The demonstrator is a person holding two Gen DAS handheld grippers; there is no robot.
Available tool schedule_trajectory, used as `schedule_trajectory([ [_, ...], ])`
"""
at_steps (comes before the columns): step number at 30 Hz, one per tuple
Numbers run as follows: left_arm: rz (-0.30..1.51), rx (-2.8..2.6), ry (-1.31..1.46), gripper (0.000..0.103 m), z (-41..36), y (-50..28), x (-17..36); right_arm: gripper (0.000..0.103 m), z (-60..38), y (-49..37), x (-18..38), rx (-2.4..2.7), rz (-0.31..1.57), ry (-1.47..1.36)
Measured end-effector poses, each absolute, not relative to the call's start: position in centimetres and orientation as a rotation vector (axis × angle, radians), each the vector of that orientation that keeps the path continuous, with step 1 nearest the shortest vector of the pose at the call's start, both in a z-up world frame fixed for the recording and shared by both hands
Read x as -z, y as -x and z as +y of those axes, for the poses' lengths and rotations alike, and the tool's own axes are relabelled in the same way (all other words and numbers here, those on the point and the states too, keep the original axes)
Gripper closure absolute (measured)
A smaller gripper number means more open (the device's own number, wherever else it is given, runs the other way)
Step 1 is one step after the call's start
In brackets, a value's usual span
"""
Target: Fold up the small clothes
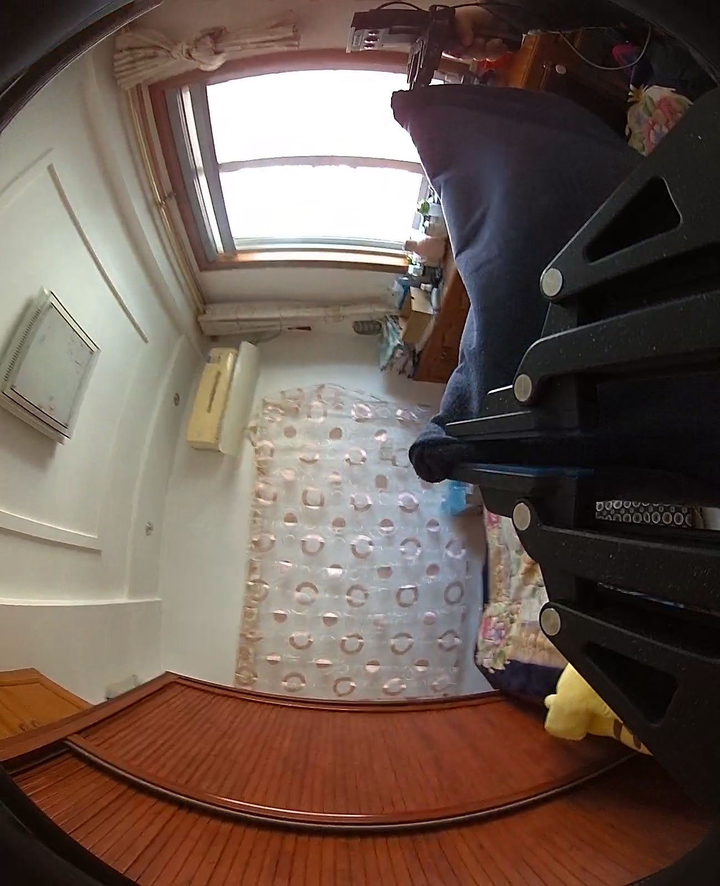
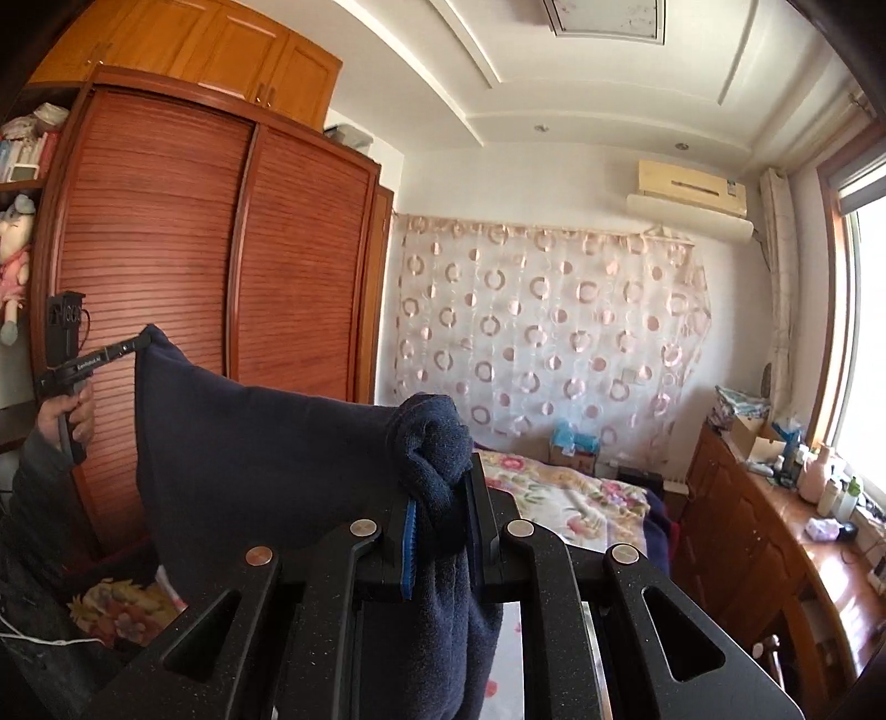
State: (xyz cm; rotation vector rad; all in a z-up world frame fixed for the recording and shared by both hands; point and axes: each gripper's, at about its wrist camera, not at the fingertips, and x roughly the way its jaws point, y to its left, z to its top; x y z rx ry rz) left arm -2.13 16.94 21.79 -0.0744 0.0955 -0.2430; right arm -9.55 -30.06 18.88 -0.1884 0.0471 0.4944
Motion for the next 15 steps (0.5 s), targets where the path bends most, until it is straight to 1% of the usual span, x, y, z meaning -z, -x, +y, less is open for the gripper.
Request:
schedule_trajectory([
  [3,0.151,0.222,0.069,0.096,16.6,-1.7,-19.9,0.089,-28.3,5.4,-17.5,-0.481,0.11,0.193],
  [6,0.226,0.185,0.063,0.096,16.4,-7.4,-17.0,0.089,-26.5,1.0,-17.4,-0.446,0.18,0.201],
  [7,0.251,0.171,0.055,0.095,16.4,-10.6,-15.4,0.089,-26.0,-0.8,-16.9,-0.431,0.203,0.199],
  [9,0.284,0.142,0.046,0.092,15.9,-14.0,-13.3,0.087,-24.8,-5.4,-15.2,-0.386,0.24,0.199],
  [10,0.325,0.099,0.034,0.087,15.6,-17.4,-11.2,0.084,-24.3,-8.0,-13.8,-0.369,0.258,0.199],
  [11,0.347,0.088,0.028,0.086,15.3,-18.5,-10.3,0.077,-23.8,-10.4,-12.4,-0.355,0.288,0.193],
  [12,0.389,0.085,0.012,0.079,15.2,-21.0,-8.3,0.068,-23.2,-12.8,-11.1,-0.323,0.331,0.187],
  [14,0.462,0.095,0.007,0.074,14.8,-23.2,-5.9,0.068,-22.4,-17.5,-8.4,-0.253,0.439,0.158],
  [15,0.481,0.102,0.009,0.068,14.5,-23.3,-5.4,0.067,-22.6,-19.0,-7.1,-0.228,0.475,0.136],
])
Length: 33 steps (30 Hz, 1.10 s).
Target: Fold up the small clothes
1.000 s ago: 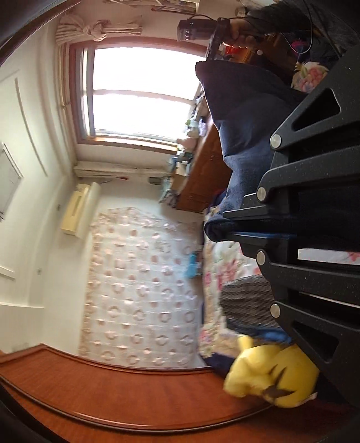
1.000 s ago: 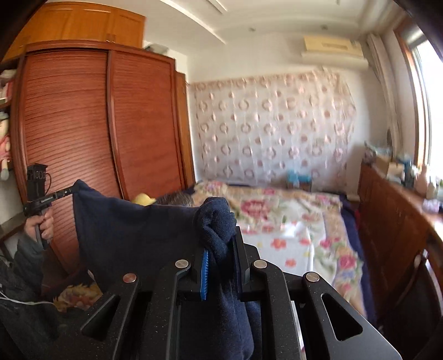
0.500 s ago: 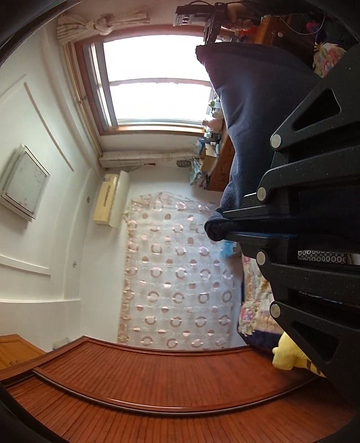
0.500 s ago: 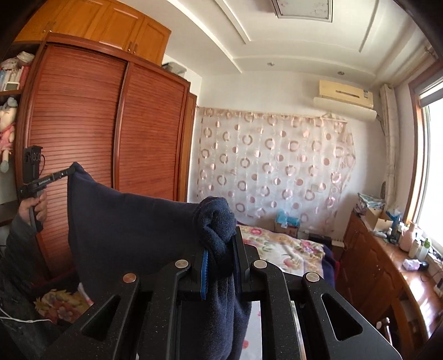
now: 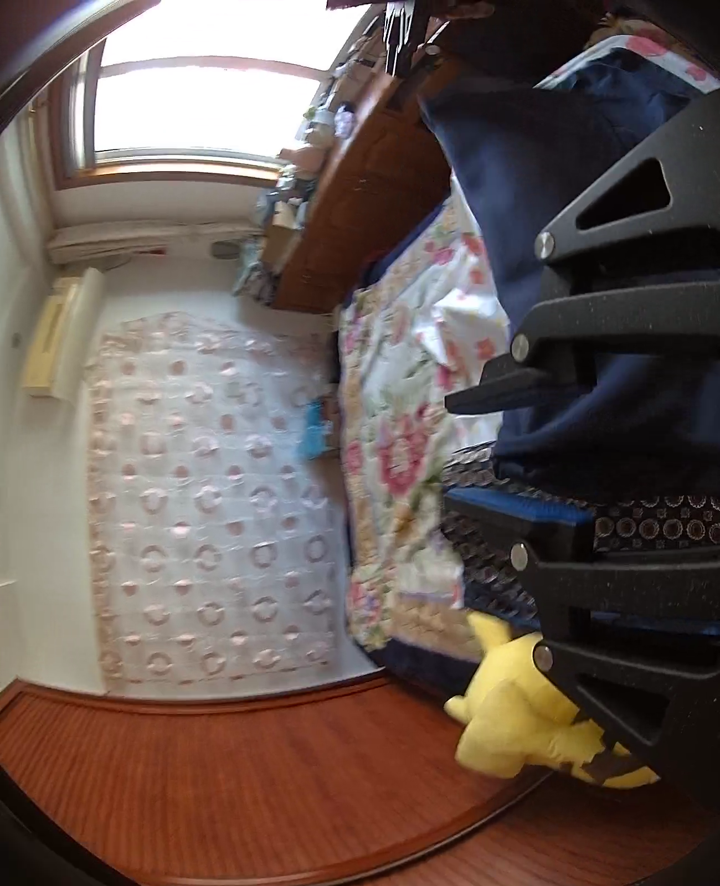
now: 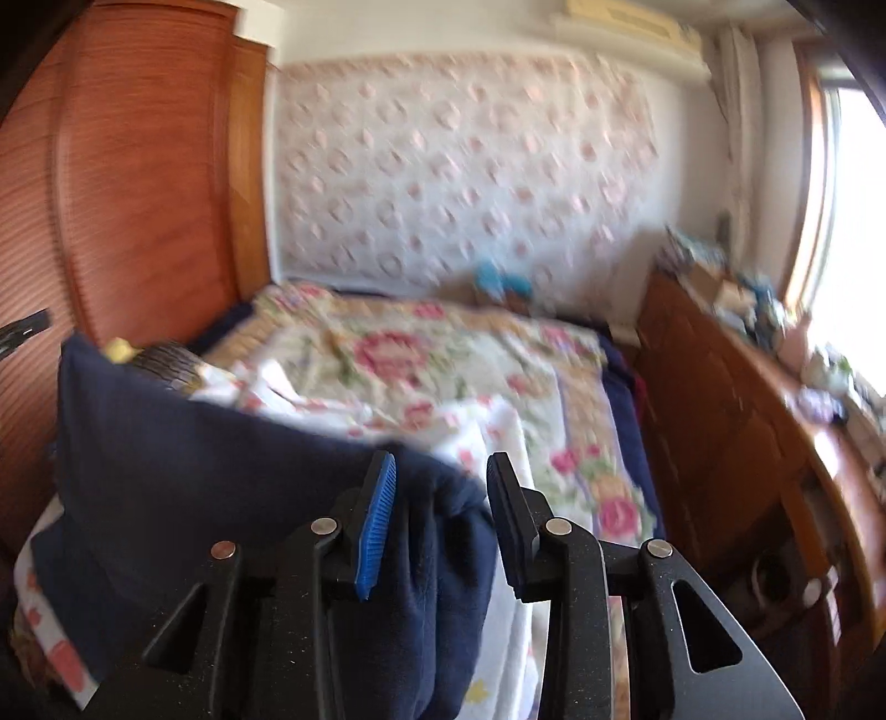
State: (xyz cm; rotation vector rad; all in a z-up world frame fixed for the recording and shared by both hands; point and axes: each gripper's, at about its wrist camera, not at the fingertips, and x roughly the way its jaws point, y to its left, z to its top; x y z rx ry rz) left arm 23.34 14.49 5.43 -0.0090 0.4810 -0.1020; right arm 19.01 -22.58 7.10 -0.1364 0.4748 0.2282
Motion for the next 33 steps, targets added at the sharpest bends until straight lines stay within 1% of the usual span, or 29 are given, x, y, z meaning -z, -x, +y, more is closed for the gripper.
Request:
schedule_trajectory([
  [1,0.51,0.108,0.015,0.063,14.5,-23.6,-4.1,0.067,-22.8,-20.1,-6.0,-0.209,0.501,0.109],
  [2,0.52,0.115,0.014,0.062,14.2,-23.4,-4.2,0.067,-23.2,-21.0,-4.8,-0.186,0.53,0.078],
  [3,0.533,0.131,0.016,0.055,14.2,-23.0,-3.6,0.067,-23.4,-21.1,-4.1,-0.184,0.538,0.055],
  [4,0.545,0.15,0.022,0.038,14.2,-22.4,-3.1,0.067,-23.5,-21.1,-3.7,-0.192,0.543,0.037],
  [6,0.563,0.17,0.031,0.022,13.7,-20.7,-2.6,0.067,-23.4,-20.2,-2.9,-0.2,0.551,0.023],
  [13,0.6,0.166,0.017,0.022,13.3,-16.0,-0.7,0.067,-25.3,-18.0,-1.9,-0.261,0.567,0.022],
  [15,0.61,0.166,0.029,0.022,13.4,-15.1,-0.2,0.067,-26.5,-18.5,-1.3,-0.279,0.574,0.011],
  [17,0.627,0.162,0.031,0.022,13.3,-14.8,0.5,0.064,-26.9,-19.0,0.1,-0.295,0.586,-0.007],
  [19,0.639,0.168,0.028,0.022,12.9,-14.0,1.4,0.056,-26.8,-19.2,1.1,-0.306,0.61,-0.018],
  [21,0.654,0.166,0.024,0.022,12.8,-13.8,2.0,0.054,-26.7,-19.4,2.2,-0.318,0.632,-0.023],
  [29,0.682,0.174,0.018,0.022,12.2,-12.4,3.8,0.054,-26.5,-20.5,5.4,-0.29,0.727,-0.015],
  [33,0.69,0.181,0.018,0.022,11.7,-12.3,4.3,0.054,-27.2,-21.2,5.3,-0.257,0.731,0.009],
])
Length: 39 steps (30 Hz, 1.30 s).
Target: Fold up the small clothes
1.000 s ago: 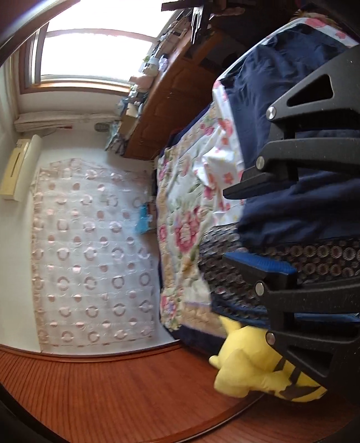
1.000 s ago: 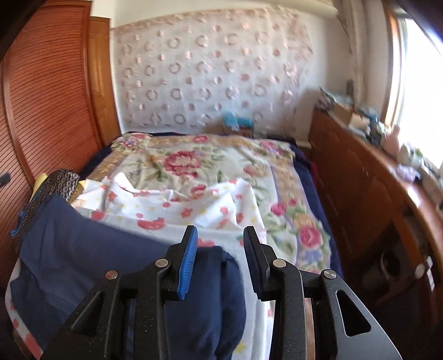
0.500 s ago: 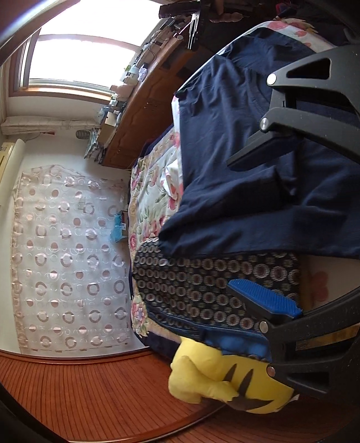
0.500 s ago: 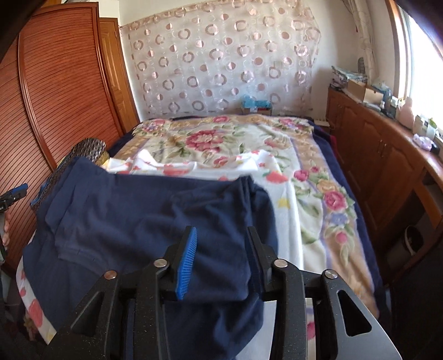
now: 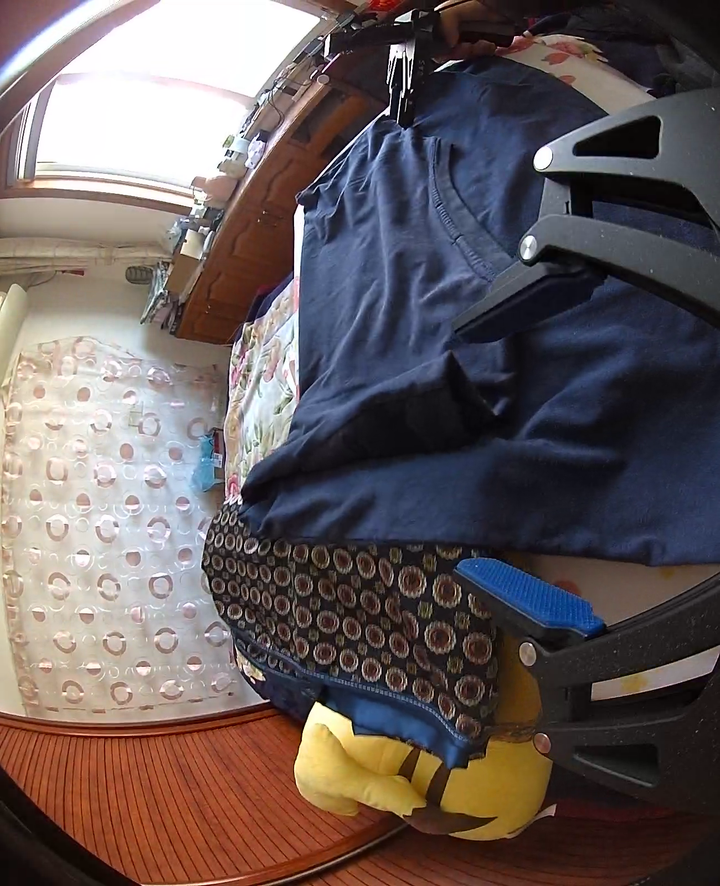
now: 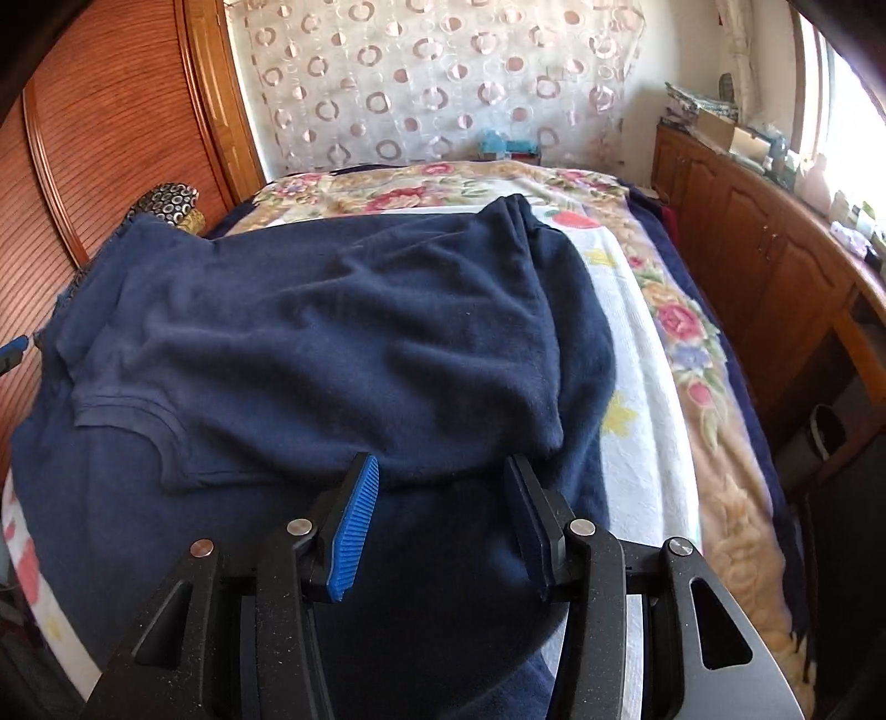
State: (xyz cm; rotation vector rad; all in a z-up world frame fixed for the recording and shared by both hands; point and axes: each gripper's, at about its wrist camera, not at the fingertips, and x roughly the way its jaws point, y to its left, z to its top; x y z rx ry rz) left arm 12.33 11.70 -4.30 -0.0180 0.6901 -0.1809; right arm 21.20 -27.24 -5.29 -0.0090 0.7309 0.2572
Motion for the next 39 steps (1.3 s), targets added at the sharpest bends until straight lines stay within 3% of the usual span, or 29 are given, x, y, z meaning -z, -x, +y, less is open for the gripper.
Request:
schedule_trajectory([
  [19,0.754,0.209,-0.007,0.024,7.7,-16.6,6.2,0.051,-26.7,-21.3,6.2,-0.228,0.71,0.067],
  [22,0.762,0.212,0.0,0.034,7.8,-17.2,6.4,0.05,-26.6,-21.2,6.4,-0.228,0.71,0.071],
  [25,0.775,0.215,-0.014,0.052,7.5,-17.6,6.8,0.05,-26.7,-21.2,6.4,-0.23,0.71,0.07],
  [29,0.792,0.188,-0.053,0.064,7.1,-17.9,7.4,0.05,-26.7,-21.2,6.4,-0.23,0.71,0.07],
  [33,0.792,0.166,-0.059,0.091,7.5,-17.8,7.6,0.05,-26.7,-21.2,6.5,-0.23,0.71,0.07],
  [39,0.747,0.144,-0.022,0.094,8.8,-17.0,6.7,0.05,-26.9,-21.1,6.4,-0.236,0.708,0.063],
])
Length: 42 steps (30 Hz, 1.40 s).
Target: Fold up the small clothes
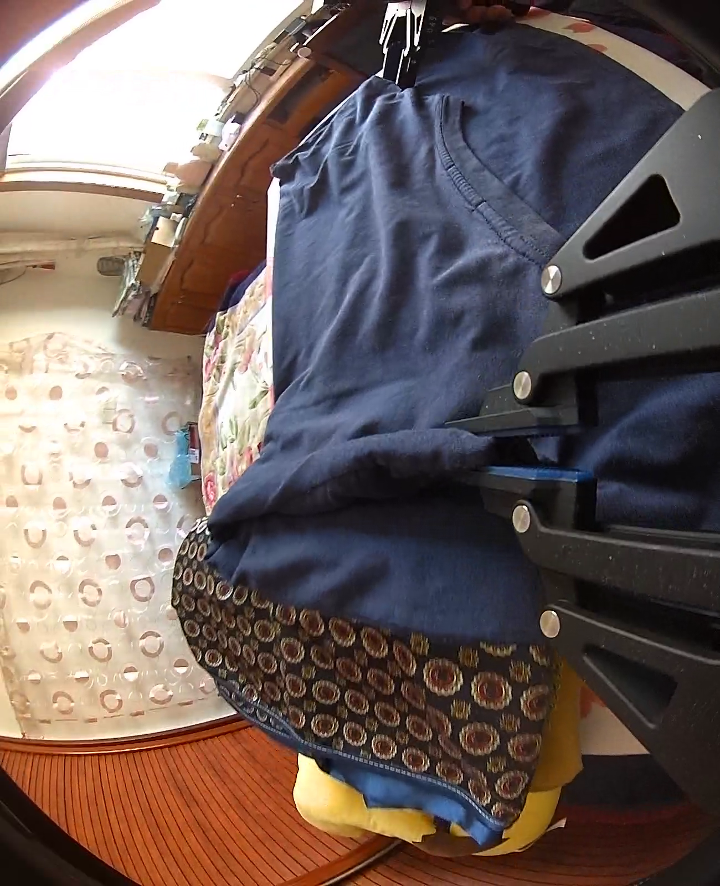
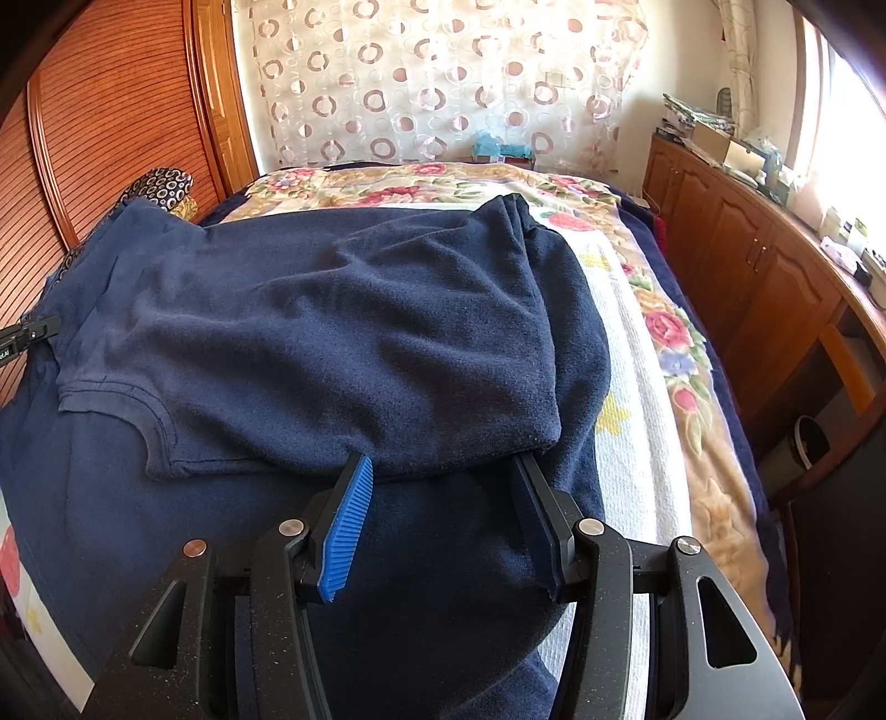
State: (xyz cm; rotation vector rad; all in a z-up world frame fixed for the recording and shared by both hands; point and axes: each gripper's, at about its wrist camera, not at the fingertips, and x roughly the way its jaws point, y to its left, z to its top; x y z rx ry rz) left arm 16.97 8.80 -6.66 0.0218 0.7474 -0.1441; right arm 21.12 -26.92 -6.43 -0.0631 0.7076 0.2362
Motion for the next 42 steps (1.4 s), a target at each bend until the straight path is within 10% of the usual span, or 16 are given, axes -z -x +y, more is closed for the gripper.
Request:
schedule_trajectory([
  [17,0.745,0.14,-0.002,0.094,9.5,-16.8,6.2,0.055,-29.1,-24.7,5.9,-0.208,0.761,0.02],
  [21,0.756,0.172,-0.004,0.098,9.6,-16.6,6.4,0.096,-28.2,-24.5,5.4,-0.231,0.745,0.076],
  [42,0.632,0.218,0.125,0.098,13.7,-7.9,2.4,0.098,-31.9,-9.6,-1.1,-0.389,0.482,0.015],
])
